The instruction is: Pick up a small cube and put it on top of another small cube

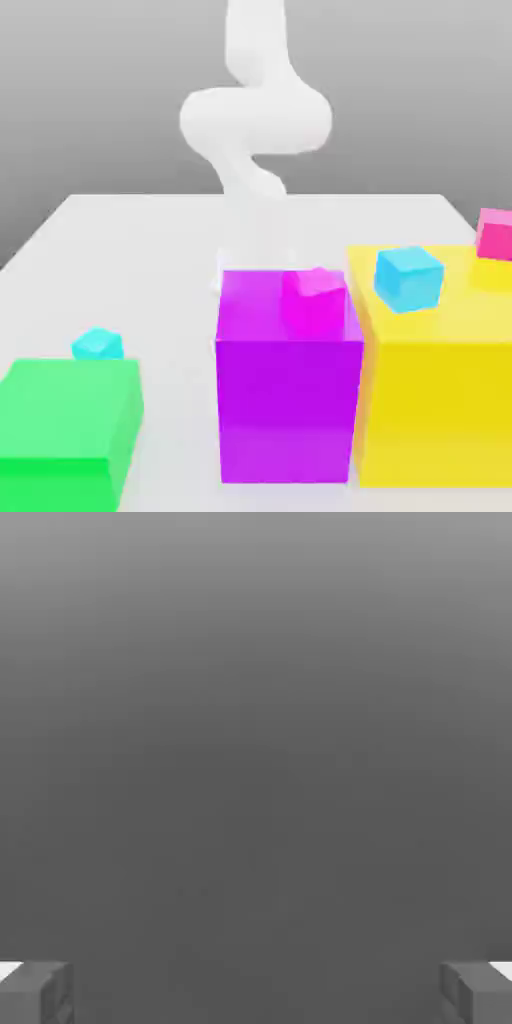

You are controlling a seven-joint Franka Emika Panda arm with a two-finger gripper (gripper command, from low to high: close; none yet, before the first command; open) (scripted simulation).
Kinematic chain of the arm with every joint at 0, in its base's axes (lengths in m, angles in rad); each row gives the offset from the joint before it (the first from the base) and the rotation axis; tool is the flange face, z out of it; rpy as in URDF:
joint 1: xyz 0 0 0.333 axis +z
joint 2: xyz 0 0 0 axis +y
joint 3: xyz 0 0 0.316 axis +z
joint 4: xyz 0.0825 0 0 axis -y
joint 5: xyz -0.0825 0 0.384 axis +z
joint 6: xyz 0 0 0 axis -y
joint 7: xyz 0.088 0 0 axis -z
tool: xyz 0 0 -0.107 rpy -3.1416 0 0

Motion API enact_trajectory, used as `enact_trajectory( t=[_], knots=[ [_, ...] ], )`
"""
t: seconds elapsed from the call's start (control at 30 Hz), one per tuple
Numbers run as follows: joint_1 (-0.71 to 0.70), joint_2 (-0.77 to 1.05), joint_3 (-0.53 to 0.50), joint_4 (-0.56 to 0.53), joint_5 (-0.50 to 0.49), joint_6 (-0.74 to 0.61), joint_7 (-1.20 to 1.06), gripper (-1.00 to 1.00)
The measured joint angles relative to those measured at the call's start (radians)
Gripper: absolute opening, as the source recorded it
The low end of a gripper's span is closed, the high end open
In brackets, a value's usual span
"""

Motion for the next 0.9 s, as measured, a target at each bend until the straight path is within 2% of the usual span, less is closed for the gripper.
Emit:
enact_trajectory(
  t=[0.33, 0.53, 0.6, 0.67, 0.77, 0.83, 0.87, 0.9],
  knots=[
    [-0.179, 0.322, -0.208, -0.282, -0.098, 0.247, -0.086, 0.00],
    [-0.294, 0.556, -0.362, -0.465, -0.107, 0.420, -0.186, 0.00],
    [-0.321, 0.662, -0.406, -0.519, -0.046, 0.495, -0.265, 0.00],
    [-0.355, 0.753, -0.375, -0.526, 0.081, 0.561, -0.367, 0.00],
    [-0.455, 0.870, -0.222, -0.508, 0.275, 0.648, -0.510, 0.00],
    [-0.562, 0.942, -0.099, -0.493, 0.341, 0.706, -0.560, 0.00],
    [-0.600, 0.968, -0.057, -0.488, 0.358, 0.728, -0.574, -1.00],
    [-0.600, 0.968, -0.057, -0.488, 0.358, 0.728, -0.574, -1.00]
  ],
)
